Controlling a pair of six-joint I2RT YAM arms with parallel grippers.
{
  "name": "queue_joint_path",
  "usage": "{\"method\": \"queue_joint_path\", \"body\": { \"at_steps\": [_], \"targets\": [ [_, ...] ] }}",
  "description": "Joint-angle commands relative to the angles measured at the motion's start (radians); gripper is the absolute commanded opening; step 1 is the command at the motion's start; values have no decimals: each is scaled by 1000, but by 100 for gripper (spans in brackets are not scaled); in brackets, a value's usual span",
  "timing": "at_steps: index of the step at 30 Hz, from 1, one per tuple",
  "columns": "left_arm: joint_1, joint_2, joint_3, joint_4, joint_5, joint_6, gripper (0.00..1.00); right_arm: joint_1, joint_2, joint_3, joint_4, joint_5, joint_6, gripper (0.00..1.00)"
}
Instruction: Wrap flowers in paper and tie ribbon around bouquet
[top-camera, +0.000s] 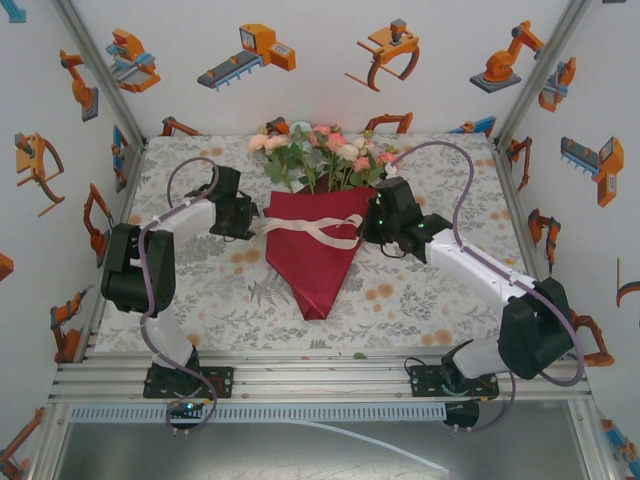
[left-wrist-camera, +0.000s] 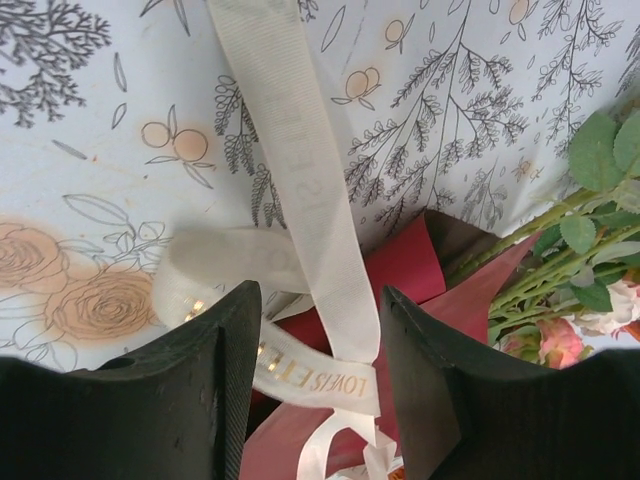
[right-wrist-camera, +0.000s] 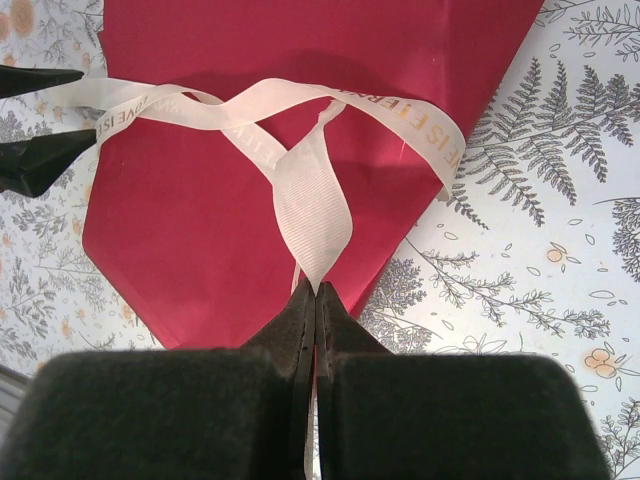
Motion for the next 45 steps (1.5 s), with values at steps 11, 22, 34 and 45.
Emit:
{"method": "queue_joint_path", "body": {
  "at_steps": [11,22,34,45],
  "targets": [
    [63,-12,29,-83,-33,64,0,-2,-51,76,-72,118,-66,0],
    [170,-198,-155,-133,-69,111,0,-158,-45,126,-53,168,-114,0],
    [385,-279,-214,-98,-27,266,0,-636,73,111,-59,-9,-7,0],
    [551,-300,-193,-112,-21,353,0,-995,106,76,-107,-33,92,0]
  ]
}}
